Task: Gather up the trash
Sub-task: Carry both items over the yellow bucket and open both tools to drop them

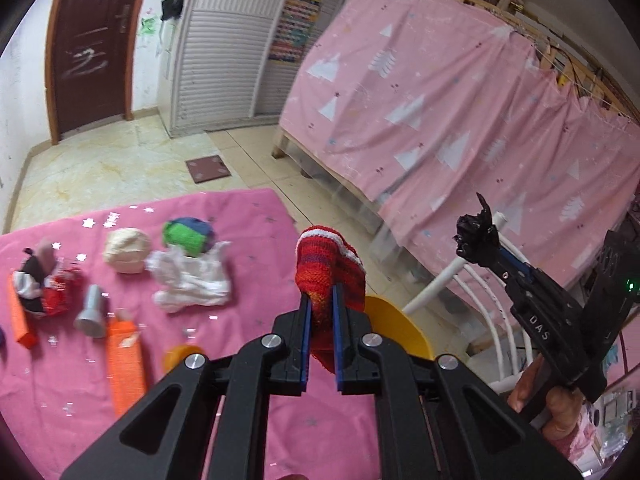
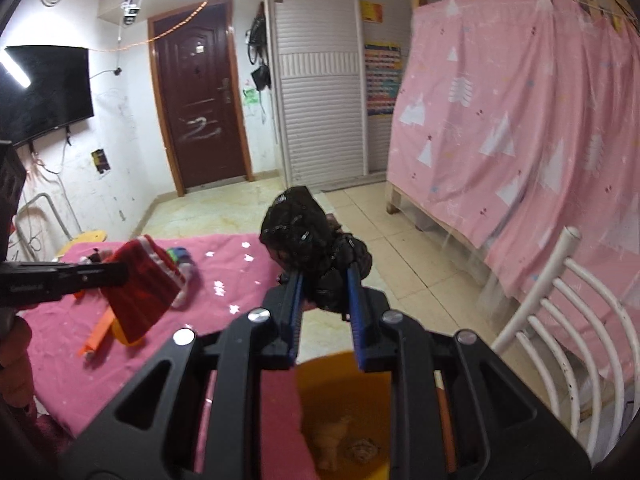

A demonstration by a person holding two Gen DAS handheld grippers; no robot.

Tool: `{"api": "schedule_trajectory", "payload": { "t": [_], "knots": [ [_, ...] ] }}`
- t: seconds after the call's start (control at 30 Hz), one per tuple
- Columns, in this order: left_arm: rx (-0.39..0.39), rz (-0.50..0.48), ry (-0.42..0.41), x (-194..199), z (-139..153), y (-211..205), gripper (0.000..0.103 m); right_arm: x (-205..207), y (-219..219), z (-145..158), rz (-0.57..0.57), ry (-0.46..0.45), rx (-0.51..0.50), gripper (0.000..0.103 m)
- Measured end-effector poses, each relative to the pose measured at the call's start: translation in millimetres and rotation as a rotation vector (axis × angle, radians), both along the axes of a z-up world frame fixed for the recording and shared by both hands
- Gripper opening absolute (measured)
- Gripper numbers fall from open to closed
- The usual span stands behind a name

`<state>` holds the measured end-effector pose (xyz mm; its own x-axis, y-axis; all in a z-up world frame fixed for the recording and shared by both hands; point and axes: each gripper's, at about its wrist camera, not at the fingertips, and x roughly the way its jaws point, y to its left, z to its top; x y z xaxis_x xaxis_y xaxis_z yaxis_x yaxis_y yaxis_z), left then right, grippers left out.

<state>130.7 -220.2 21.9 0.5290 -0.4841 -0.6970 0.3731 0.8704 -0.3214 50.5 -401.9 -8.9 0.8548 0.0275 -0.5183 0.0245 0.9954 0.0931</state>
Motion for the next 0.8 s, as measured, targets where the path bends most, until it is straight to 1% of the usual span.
{"api": "schedule_trajectory", "payload": {
  "t": [0.13, 0.27, 0.4, 0.43, 0.5, 0.57, 0.6, 0.63, 0.7, 0.77, 0.8],
  "knots": [
    [-0.002, -0.053, 0.046, 7.3, -15.0, -42.7, 0.001, -7.3, -14.2, -4.6, 0.003, 0.011, -0.002, 0.02],
    [0.032, -0.092, 0.06, 7.8, -28.5, -82.6, 0.001, -14.6, -23.7, -4.8, -0.011, 0.001, -0.007, 0.019],
    [0.05, -0.126, 0.106, 10.9, -47.0, -113.0, 0.002, -16.1, -36.1, -6.2, -0.03, -0.004, 0.021, 0.02],
    [0.052, -0.139, 0.117, 11.0, -49.6, -116.5, 0.005, -15.7, -38.3, -6.9, -0.031, -0.002, 0.026, 0.02],
    [0.057, -0.158, 0.126, 11.4, -54.0, -123.8, 0.015, -14.2, -39.1, -8.8, -0.033, 0.008, 0.029, 0.021],
    [0.055, -0.156, 0.127, 11.6, -54.4, -124.2, 0.051, -12.0, -39.7, -10.6, -0.034, 0.016, 0.028, 0.028],
    [0.048, -0.152, 0.127, 11.7, -53.8, -122.2, 0.058, -11.5, -39.6, -10.7, -0.036, 0.018, 0.028, 0.029],
    [0.04, -0.141, 0.124, 12.5, -52.3, -119.1, 0.065, -10.8, -39.9, -10.5, -0.038, 0.018, 0.027, 0.034],
    [0.037, -0.118, 0.117, 15.2, -50.6, -111.2, 0.066, -10.9, -41.4, -10.6, -0.042, 0.016, 0.032, 0.039],
    [0.036, -0.102, 0.116, 17.4, -48.8, -104.0, 0.067, -11.0, -42.5, -9.8, -0.045, 0.01, 0.035, 0.048],
    [0.035, -0.089, 0.114, 17.3, -47.9, -100.3, 0.067, -10.9, -42.1, -9.2, -0.045, 0.008, 0.037, 0.048]
  ]
}}
